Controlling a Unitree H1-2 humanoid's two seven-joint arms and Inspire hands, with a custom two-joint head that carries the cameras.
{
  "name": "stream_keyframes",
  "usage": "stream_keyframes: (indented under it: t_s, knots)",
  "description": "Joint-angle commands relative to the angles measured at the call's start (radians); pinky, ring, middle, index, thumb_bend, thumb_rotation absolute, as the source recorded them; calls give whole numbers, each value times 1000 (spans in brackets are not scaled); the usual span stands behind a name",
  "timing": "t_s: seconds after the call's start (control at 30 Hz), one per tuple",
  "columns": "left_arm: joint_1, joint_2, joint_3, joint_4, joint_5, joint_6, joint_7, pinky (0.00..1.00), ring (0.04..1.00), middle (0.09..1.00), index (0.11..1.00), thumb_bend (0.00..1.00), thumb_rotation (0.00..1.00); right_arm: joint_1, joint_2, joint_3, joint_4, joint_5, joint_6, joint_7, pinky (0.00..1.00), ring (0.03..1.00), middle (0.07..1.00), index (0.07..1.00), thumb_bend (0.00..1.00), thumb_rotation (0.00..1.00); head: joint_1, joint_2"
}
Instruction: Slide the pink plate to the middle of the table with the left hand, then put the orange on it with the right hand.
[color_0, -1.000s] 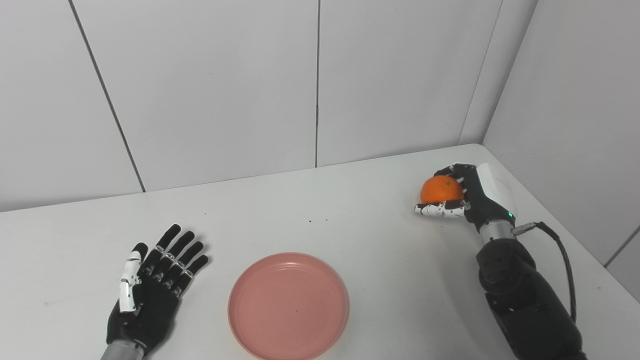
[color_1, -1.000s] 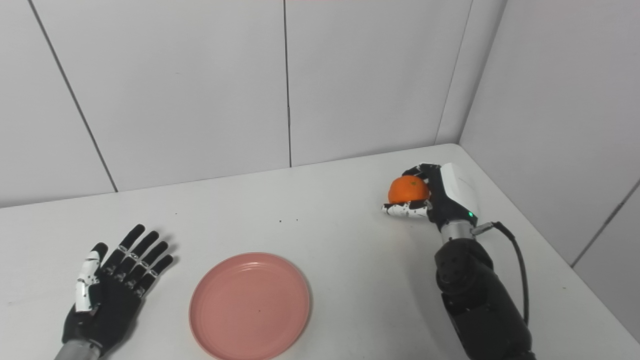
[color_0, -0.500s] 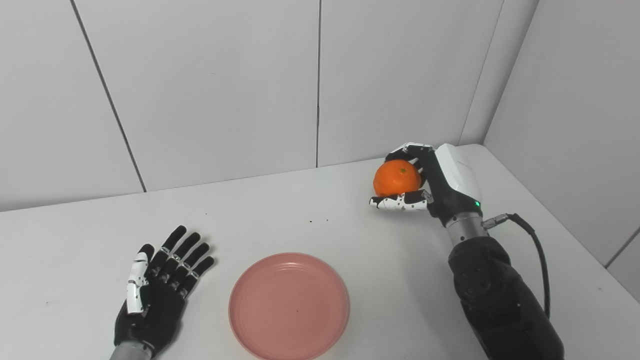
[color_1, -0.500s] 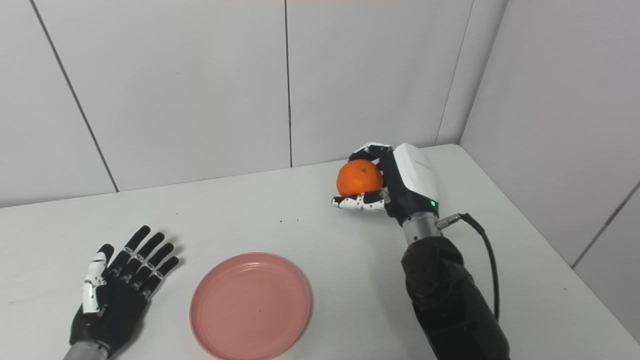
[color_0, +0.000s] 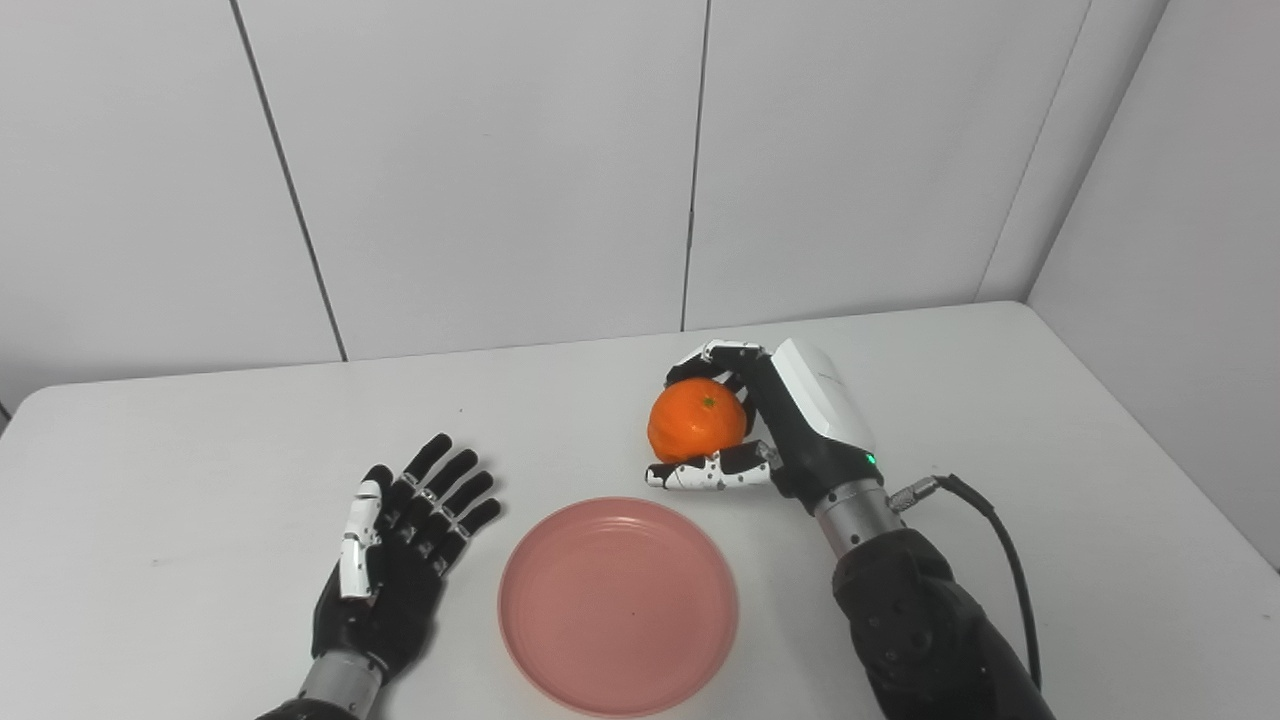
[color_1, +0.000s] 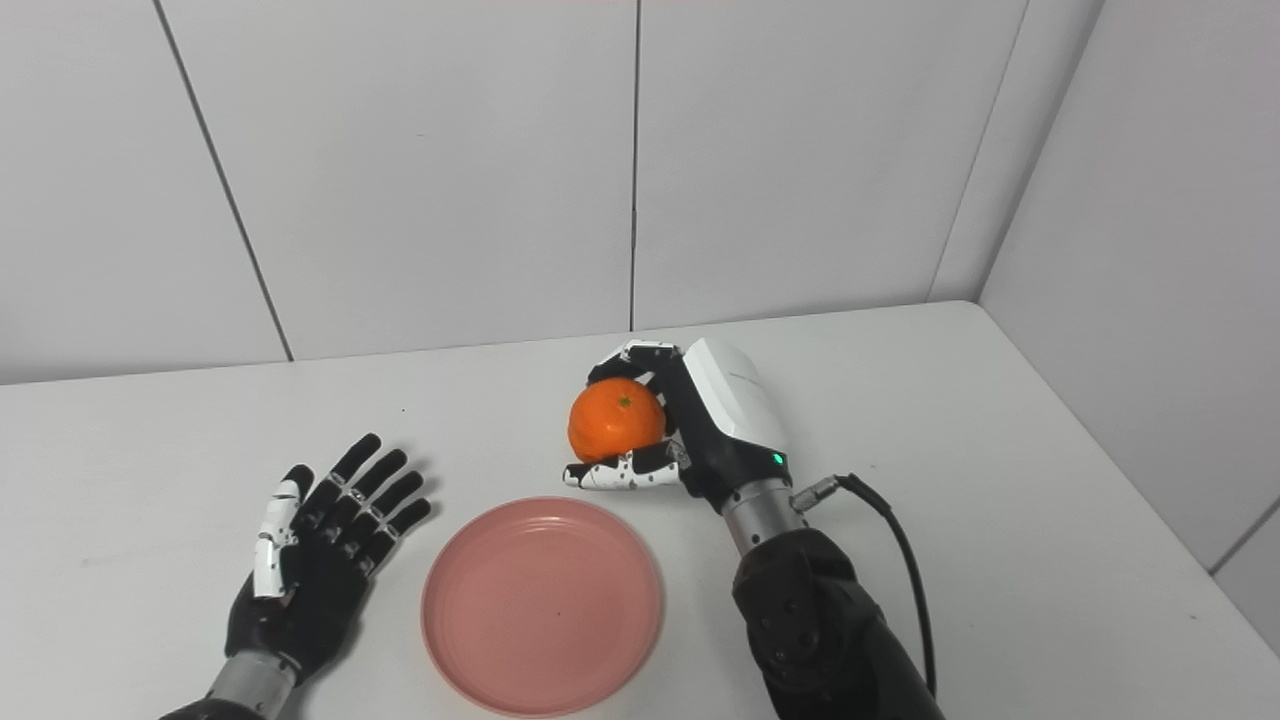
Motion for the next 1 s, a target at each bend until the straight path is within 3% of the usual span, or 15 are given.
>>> stream_keyframes:
  t_s: [0.0,0.27,0.33,0.4,0.97]
  knots:
    - [20,-14,-8,5,29,11,34,772,803,814,811,335,1000,-28,16,16,-31,-20,-41,5,292,369,453,484,519,129,6,4]
    - [13,-27,-7,-6,40,19,49,778,805,813,808,333,1000,-16,49,80,7,-29,-81,28,290,366,451,483,519,130,46,31]
    - [11,-31,-5,-9,40,23,55,771,797,807,805,335,1000,-11,56,90,19,-23,-83,37,283,361,441,513,526,17,59,37]
    - [10,-35,-6,-13,42,26,62,770,799,807,805,334,1000,-5,57,98,29,-16,-88,42,277,356,438,519,526,5,68,40]
    - [1,-46,-17,-36,75,38,104,756,794,807,798,332,1000,56,36,129,111,-28,-122,58,273,354,430,524,525,0,100,70]
